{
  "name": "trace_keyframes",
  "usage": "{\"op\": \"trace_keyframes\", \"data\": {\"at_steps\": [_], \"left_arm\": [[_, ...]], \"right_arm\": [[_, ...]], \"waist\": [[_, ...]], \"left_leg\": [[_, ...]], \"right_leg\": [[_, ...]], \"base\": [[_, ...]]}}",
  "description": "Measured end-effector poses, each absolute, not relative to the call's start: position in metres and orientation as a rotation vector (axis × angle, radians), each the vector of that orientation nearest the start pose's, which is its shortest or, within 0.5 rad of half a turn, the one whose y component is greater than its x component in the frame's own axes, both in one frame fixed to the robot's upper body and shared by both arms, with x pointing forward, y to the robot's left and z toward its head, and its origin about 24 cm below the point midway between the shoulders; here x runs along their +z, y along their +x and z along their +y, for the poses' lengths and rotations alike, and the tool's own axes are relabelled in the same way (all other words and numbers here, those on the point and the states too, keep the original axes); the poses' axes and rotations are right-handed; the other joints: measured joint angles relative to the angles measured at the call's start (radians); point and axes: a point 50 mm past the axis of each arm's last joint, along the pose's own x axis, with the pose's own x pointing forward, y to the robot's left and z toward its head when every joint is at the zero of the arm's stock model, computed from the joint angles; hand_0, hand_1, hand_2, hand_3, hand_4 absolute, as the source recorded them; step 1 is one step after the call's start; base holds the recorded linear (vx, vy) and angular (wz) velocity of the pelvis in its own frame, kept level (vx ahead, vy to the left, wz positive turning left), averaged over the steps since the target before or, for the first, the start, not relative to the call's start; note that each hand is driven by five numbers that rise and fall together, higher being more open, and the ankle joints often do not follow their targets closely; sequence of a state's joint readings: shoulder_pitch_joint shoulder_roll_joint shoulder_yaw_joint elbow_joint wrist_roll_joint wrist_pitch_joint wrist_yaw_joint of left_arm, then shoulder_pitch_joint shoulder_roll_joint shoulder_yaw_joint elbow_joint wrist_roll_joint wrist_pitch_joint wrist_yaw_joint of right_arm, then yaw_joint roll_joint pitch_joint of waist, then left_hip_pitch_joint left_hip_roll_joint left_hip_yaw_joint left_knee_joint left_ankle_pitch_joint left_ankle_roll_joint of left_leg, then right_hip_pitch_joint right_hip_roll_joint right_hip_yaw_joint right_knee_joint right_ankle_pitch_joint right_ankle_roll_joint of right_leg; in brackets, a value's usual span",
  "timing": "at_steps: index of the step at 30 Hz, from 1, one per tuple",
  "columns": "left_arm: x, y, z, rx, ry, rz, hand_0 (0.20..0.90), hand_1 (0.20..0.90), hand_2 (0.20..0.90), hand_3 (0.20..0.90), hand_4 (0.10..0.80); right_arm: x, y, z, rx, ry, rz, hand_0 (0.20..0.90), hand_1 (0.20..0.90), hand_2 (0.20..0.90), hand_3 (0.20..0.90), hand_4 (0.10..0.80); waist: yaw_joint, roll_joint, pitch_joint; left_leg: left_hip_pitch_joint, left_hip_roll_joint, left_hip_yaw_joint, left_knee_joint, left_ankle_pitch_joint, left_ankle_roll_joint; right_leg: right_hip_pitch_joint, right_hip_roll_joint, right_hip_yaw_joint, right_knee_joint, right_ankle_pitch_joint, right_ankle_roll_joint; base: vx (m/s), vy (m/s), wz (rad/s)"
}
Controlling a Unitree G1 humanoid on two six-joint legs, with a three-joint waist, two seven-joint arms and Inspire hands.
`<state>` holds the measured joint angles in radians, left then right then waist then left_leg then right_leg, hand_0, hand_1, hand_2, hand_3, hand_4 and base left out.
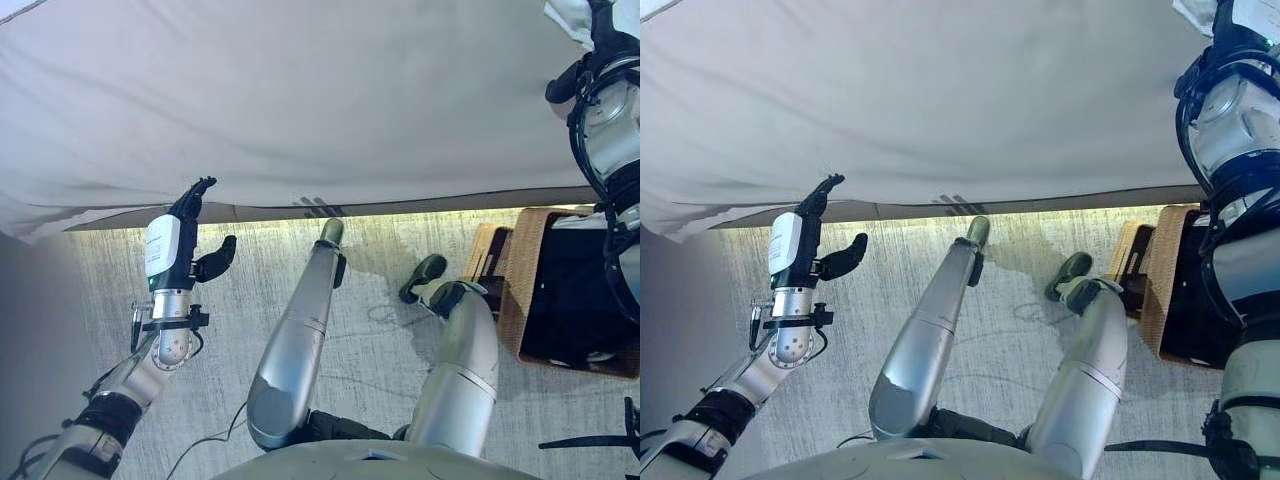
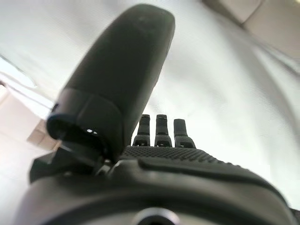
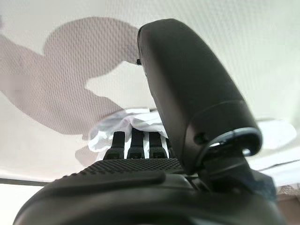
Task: Pick up the clothes from the bed and place them into the basket
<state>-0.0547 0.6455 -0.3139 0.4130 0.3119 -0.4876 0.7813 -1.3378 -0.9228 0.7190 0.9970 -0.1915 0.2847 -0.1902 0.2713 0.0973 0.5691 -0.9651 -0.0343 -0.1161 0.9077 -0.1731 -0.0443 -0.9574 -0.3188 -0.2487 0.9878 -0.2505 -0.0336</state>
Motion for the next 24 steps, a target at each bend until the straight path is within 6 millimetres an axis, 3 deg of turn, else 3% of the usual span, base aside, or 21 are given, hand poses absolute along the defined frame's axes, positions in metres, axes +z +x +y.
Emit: {"op": "trace_keyframes", "data": {"at_steps": [1, 4, 5, 13, 18, 24], "left_arm": [[0.036, 0.236, 0.246, 0.259, 0.83, -0.367, 0.9, 0.9, 0.9, 0.9, 0.8], [0.037, 0.236, 0.245, 0.257, 0.828, -0.374, 0.9, 0.9, 0.9, 0.9, 0.8], [0.039, 0.237, 0.245, 0.257, 0.825, -0.382, 0.9, 0.9, 0.9, 0.9, 0.8], [0.047, 0.237, 0.249, 0.268, 0.811, -0.4, 0.9, 0.9, 0.9, 0.9, 0.8], [0.046, 0.234, 0.248, 0.26, 0.801, -0.403, 0.9, 0.9, 0.9, 0.9, 0.8], [0.046, 0.234, 0.248, 0.249, 0.79, -0.414, 0.9, 0.9, 0.9, 0.9, 0.8]], "right_arm": [[0.311, 0.379, -0.32, -0.656, -1.307, 0.01, 0.589, 0.589, 0.589, 0.538, 0.438], [0.314, 0.378, -0.321, -0.666, -1.304, 0.008, 0.585, 0.585, 0.585, 0.532, 0.432], [0.317, 0.377, -0.323, -0.681, -1.297, 0.011, 0.307, 0.307, 0.307, 0.208, 0.108], [0.334, 0.368, -0.337, -0.734, -1.26, 0.009, 0.3, 0.3, 0.3, 0.2, 0.1], [0.325, 0.368, -0.342, -0.7, -1.238, 0.042, 0.3, 0.3, 0.3, 0.2, 0.1], [0.312, 0.366, -0.353, -0.683, -1.243, 0.09, 0.3, 0.3, 0.3, 0.2, 0.1]], "waist": [[-0.001, 0.0, 0.0], [-0.003, 0.0, 0.0], [-0.001, 0.0, 0.0], [-0.002, 0.0, 0.0], [-0.002, 0.0, 0.0], [-0.008, 0.0, 0.0]], "left_leg": [[-0.013, 0.0, 0.0, 0.01, -0.003, 0.005], [-0.023, 0.0, 0.001, 0.02, -0.005, 0.005], [-0.024, 0.0, 0.002, 0.02, -0.006, 0.005], [-0.024, 0.003, 0.003, 0.013, -0.006, 0.005], [0.042, 0.017, 0.01, 0.008, -0.019, 0.004], [0.223, 0.017, 0.035, -0.077, -0.027, 0.015]], "right_leg": [[-0.011, 0.0, 0.003, 0.006, 0.0, 0.0], [-0.02, 0.003, 0.008, 0.009, 0.0, 0.0], [-0.021, 0.008, 0.014, 0.006, 0.0, 0.001], [-0.02, 0.022, 0.024, -0.009, 0.001, 0.001], [0.049, 0.036, 0.024, -0.029, 0.007, -0.001], [0.212, 0.036, 0.029, -0.101, 0.006, 0.0]], "base": [[-0.016, 0.013, -0.04], [-0.013, 0.002, 0.0], [0.0, 0.0, 0.0], [0.0, 0.0, 0.0], [0.016, 0.007, -0.07], [0.052, 0.017, -0.06]]}}
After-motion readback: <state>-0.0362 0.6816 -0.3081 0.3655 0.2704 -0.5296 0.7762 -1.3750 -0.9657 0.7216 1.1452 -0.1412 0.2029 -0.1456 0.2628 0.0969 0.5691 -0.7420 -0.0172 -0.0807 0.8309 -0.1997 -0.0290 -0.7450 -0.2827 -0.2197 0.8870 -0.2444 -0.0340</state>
